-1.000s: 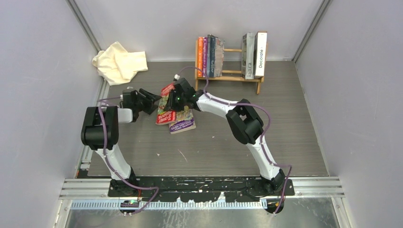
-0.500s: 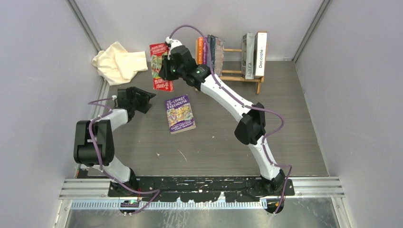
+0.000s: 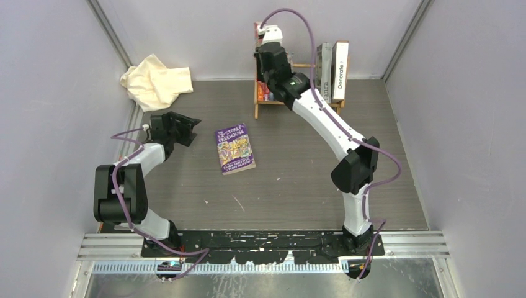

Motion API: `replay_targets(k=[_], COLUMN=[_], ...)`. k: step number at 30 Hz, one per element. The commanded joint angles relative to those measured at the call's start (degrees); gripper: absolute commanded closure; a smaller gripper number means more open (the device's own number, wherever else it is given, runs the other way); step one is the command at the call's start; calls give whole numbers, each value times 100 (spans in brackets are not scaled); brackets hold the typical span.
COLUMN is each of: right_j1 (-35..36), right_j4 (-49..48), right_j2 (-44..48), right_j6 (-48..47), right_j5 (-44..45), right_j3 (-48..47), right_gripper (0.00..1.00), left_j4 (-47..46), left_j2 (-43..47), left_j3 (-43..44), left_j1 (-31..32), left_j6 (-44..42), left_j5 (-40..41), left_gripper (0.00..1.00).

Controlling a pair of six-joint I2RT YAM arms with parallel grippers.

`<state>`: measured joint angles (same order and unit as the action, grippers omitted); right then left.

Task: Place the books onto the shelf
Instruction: Place the book on the shelf.

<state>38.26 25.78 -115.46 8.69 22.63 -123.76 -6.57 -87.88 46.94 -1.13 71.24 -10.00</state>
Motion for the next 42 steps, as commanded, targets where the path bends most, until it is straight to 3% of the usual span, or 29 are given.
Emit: replay_targets(k=[1,10,19,42], right_j1=[-211,-753,-1303,-1779], right_j4=[-903,-1140,-1498,-1653], right_j2=[786,829,515,-1290], right_j6=[-553,-828,-694,-133], right_j5=[911,1307,1069,46], right_j3=[203,598,888,-13], right_gripper=[99,99,99,99], left_j4=[-233,-291,-266,-690], left_j2=[199,225,265,-293], left_j3=[38,55,175,360], left_j1=[-19,-19,-15,60], left_j6=[134,206,254,520], left_j5=[6,-44,-55,77], left_gripper=[40,40,40,41])
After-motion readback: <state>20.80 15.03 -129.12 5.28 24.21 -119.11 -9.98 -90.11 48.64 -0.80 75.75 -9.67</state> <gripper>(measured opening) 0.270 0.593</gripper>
